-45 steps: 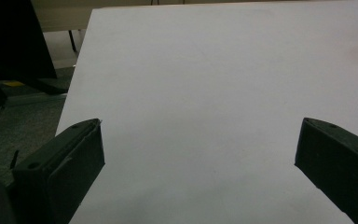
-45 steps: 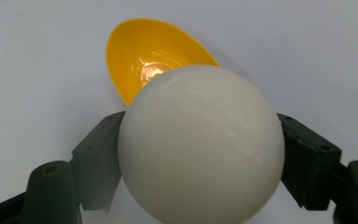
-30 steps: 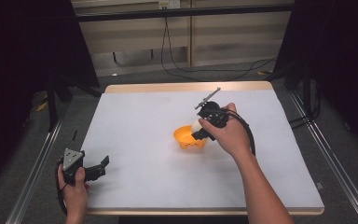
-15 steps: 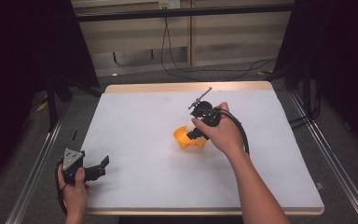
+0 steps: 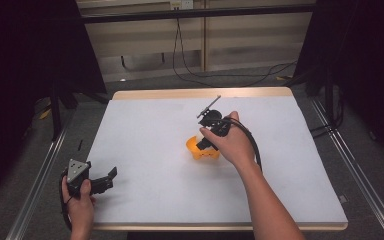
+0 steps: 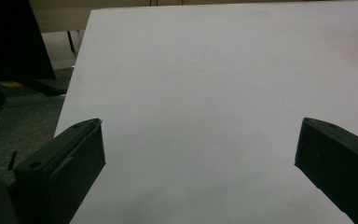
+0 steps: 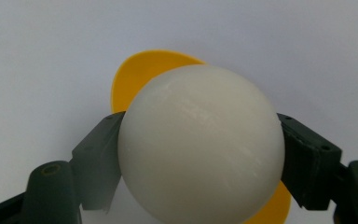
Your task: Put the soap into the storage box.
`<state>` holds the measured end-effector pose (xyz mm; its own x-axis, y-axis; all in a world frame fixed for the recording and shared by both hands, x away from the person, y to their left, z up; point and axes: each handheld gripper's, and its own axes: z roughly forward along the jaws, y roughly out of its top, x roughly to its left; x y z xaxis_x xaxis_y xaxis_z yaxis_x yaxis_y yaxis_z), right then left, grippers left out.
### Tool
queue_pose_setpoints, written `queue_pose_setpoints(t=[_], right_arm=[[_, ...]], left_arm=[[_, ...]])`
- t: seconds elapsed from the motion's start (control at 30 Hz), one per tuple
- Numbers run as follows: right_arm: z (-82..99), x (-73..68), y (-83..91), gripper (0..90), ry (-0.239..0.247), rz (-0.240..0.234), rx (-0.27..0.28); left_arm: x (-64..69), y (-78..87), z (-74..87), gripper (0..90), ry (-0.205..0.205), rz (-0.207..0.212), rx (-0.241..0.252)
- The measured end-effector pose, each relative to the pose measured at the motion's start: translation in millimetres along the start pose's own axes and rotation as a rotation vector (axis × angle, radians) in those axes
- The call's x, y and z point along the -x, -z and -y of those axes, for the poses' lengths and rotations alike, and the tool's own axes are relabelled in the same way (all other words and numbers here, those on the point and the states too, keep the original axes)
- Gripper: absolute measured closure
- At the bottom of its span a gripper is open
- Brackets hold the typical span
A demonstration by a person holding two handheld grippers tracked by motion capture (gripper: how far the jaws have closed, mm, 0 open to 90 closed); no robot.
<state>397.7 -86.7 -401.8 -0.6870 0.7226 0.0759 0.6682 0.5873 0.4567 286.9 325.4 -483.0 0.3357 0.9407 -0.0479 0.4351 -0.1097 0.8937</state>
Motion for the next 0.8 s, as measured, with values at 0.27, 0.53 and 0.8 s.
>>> queue_pose_setpoints(t=[0.27,0.53,0.8], right_arm=[[-0.4,1.1,-7.6,24.2,-0.079,0.010,-0.002],[1.4,2.4,-12.7,24.1,-0.131,0.033,-0.013],[2.9,3.0,-14.7,24.1,-0.165,0.029,-0.016]], left_arm=[[0.1,0.0,0.0,1.3,0.003,-0.002,0.000],[-0.4,0.0,-0.1,1.3,0.002,-0.001,-0.001],[-0.5,0.0,-0.1,1.3,0.001,0.000,0.000]])
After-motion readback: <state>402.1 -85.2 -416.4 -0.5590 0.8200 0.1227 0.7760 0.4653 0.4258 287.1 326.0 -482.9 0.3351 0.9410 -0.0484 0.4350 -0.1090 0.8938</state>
